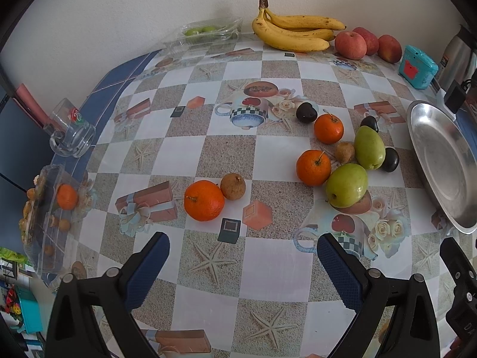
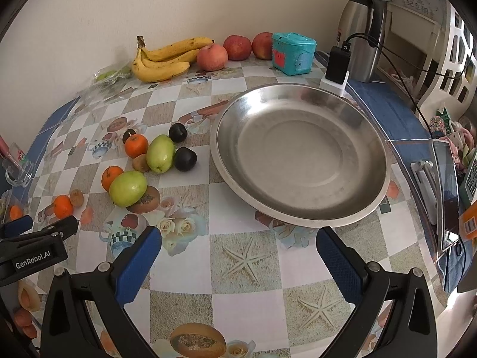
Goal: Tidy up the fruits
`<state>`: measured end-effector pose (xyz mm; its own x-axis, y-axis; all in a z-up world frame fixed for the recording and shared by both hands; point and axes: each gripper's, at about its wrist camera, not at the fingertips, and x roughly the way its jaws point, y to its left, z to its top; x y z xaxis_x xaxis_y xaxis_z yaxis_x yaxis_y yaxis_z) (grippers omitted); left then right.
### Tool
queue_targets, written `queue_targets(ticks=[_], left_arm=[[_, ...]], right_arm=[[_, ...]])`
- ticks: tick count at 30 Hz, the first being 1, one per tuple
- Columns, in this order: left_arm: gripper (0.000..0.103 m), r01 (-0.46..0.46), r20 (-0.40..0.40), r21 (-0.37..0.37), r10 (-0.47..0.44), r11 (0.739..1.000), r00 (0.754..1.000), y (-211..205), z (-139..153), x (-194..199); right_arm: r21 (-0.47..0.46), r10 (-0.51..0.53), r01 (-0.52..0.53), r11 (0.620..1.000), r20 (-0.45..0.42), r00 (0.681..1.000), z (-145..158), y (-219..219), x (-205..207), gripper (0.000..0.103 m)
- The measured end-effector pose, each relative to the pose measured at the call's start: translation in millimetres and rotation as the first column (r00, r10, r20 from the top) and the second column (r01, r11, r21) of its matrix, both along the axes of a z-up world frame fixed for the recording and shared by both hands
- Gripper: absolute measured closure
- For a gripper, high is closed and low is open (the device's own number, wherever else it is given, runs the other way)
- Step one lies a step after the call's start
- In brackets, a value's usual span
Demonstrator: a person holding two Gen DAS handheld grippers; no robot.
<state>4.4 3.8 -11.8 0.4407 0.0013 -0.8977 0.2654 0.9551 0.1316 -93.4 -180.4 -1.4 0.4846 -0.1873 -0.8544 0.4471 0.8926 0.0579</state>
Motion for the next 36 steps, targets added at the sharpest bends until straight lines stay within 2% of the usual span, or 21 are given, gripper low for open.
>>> queue_targets(ticks=[26,32,36], left_arm=[[0.002,-0.006,-0.004,-0.008,0.006,1.0,1.0,2,-1,2],[0.002,-0.128,0.089,-0.113,0.138,0.985,0.986,29,23,9],[0.002,-0.187,0.069,-0.152,0.199,0.971,0.978,50,23,21]], right_arm=[[0.0,0.006,-0.006,1.0,-0.018,1.0,-4,2,1,0.0],[-0.009,0.051,-0.051,0.999,0.021,0.998,3,12,7,0.0],[0.008,0.106,-0.107,0.994,0.07,0.992,12,26,19,0.0]])
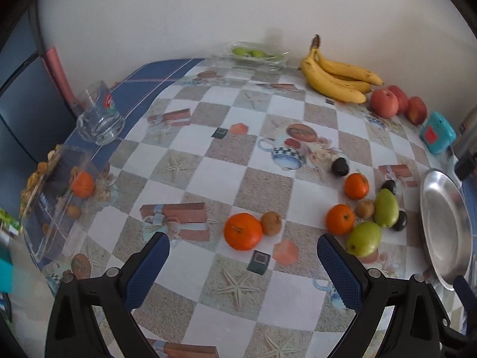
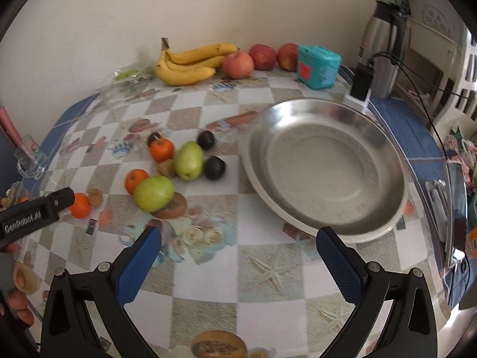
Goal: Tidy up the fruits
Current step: 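Move the right gripper to the large green pear and close on it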
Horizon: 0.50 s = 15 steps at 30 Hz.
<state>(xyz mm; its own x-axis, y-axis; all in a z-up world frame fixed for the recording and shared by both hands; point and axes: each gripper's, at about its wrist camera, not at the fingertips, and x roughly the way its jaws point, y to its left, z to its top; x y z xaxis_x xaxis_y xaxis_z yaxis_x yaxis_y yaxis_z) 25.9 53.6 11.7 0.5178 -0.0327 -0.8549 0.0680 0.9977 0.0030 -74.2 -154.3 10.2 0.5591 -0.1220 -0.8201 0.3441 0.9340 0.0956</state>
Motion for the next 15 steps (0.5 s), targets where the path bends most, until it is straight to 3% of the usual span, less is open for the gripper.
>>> queue_targets(ticks=[3,7,15], left_arm=[[0.002,-0.054,-0.025,-0.027,0.053,0.998,0.998,18,-5,9],[0.002,-0.12,-0.057,-0.05,0.117,0.992,0.991,38,-13,17],[0.002,-0.101,-0.154,-0.058,0.091,0.993,0.984,34,-39,33]], right_arm=[[0.031,0.04,-0.041,0.999,0.021,0.999,3,12,10,0.0],[-0.001,0.095,-0.095,0.995,0.016,0.995,0,32,24,0.0],[-0.013,0.215,-0.216,0.976,-0.048,0.975,-26,58,53,0.0]])
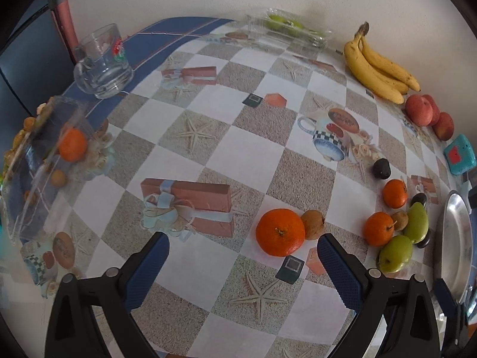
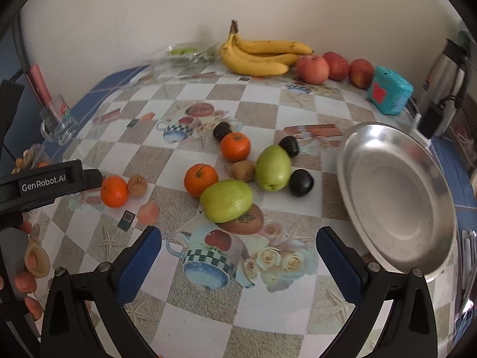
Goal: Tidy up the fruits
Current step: 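Move the right gripper to the large green pear and close on it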
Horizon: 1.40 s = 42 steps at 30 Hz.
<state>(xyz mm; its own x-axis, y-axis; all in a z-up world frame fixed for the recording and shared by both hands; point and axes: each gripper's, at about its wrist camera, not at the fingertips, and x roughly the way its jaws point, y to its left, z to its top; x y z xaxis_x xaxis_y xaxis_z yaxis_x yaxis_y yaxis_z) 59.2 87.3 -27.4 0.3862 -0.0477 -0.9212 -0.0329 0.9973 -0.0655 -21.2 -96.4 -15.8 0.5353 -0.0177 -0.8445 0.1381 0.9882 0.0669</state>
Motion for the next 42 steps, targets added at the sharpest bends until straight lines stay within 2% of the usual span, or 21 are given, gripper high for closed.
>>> queue_targets(ticks=[8,13,19,24,29,32,42], left_arm=[[0.004,0.017,-0.028,-0.052,-0.018,0.999,0.999,-7,-10,12],[0.011,0.015,-0.052,-0.081,-0.02,0.997,0.998,-8,-16,15],[0.02,-0.004,-0.077,-0.117,-0.005,0.993,0.997,-6,-22,17],[0.03,-0.008,-0.08,-0.139,-0.003,0.99,0.997,-6,-25,20],[0.032,-0.029,-0.083,-0.189,0.013,0.982,0.996,-2,-27,22],[0.033,-0.04,-0.093,-0.217,0.02,0.975,0.995,1,-29,22],[0.06,-0.04,-0.099,-0.276,0.013,0.96,0.995,4,-26,21]], right_arm=[[-0.004,-0.007,0.007,1.0,-0.05,0.999,-20,-4,16,0.0],[0.024,-0.024,0.025,0.999,-0.043,0.999,-24,-10,23,0.0],[-0.008,0.004,-0.004,1.0,-0.049,0.999,-28,-2,30,0.003],[-0.023,0.007,-0.008,1.0,-0.043,0.999,-31,-1,34,0.01],[-0.021,0.005,-0.006,1.0,-0.052,0.999,-36,-1,38,0.019],[-0.012,0.008,-0.008,1.0,-0.05,0.999,-37,-1,38,0.028],[0.045,0.011,-0.009,0.999,-0.043,0.999,-40,-2,42,0.05]])
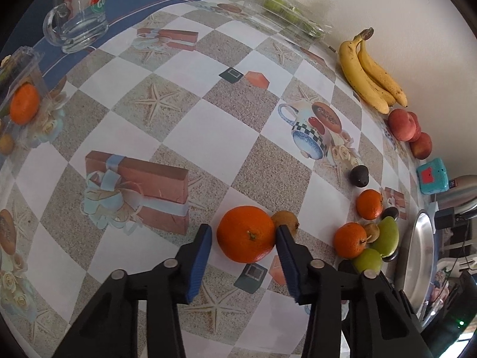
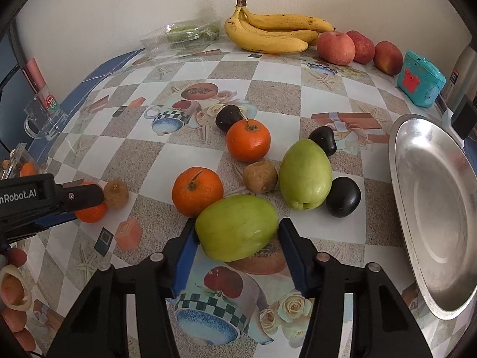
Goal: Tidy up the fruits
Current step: 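Move the right gripper to the large green pear and close on it, then carry the green pear into the steel bowl and open the right gripper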
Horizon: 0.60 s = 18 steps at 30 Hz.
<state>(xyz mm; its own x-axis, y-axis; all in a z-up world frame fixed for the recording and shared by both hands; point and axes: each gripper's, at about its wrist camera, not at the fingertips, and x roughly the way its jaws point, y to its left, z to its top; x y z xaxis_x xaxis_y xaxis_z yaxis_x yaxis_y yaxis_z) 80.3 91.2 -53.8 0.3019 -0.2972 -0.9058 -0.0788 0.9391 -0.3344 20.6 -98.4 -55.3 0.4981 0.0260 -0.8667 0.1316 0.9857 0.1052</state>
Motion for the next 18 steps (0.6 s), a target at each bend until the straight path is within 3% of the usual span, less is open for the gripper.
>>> queue_targets(ticks=[18], left_arm=[[0.061,-0.052,0.02,-0.018,0.052,0.998,0.998,14,9,-7]], right_arm=[[0.042,0.001,-0.001,0.999,0.005,1.0,4,-3,-8,0.05]])
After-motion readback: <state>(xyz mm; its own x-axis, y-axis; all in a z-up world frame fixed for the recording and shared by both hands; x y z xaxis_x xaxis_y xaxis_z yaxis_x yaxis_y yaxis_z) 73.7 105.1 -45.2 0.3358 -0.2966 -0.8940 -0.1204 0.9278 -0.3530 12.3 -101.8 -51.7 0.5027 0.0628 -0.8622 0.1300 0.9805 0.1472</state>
